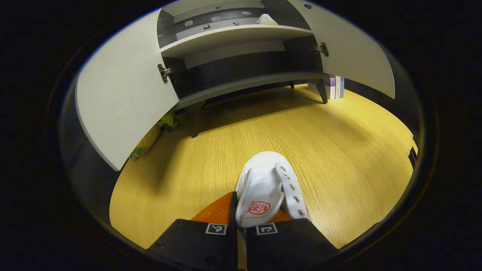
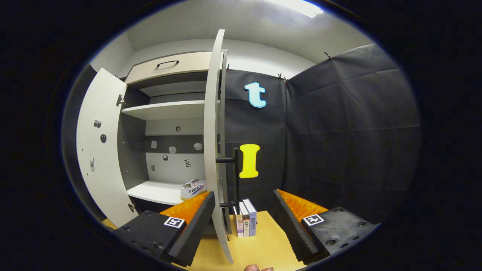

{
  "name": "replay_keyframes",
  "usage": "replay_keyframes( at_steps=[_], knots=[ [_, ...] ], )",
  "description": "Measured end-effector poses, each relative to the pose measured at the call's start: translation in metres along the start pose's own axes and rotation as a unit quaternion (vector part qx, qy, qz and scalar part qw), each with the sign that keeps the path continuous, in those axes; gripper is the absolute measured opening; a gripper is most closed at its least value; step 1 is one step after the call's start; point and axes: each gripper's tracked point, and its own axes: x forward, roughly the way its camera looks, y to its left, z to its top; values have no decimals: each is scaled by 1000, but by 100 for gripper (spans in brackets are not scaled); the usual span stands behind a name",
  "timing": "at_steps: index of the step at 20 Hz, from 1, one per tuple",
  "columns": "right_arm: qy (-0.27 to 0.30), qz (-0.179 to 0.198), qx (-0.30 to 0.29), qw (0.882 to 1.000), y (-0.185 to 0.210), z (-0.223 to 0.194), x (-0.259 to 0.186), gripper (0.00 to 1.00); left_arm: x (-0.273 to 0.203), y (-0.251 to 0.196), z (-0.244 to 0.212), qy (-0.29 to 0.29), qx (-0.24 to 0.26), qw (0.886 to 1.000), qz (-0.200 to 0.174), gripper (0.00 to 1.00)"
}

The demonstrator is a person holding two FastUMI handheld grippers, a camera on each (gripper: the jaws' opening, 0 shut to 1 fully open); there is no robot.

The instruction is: Grab one shoe with the right hand and put it into the shoe cabinet, grab the other shoe with the left hand and put it into the shoe cabinet; then close the right door with the right hand and the left door with the left hand.

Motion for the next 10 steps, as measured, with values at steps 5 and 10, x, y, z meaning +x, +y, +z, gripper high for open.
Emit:
replay_keyframes(
  at_steps=[5, 10],
  knots=[
    [-1, 0, -5, 1000, -12, -11, 2, 98, -18, 13, 16, 10, -32, 999, 7, 11],
    [25, -10, -27, 999, -32, -26, 4, 97, -65, 31, 70, -17, -78, 996, 30, 11]
  ],
)
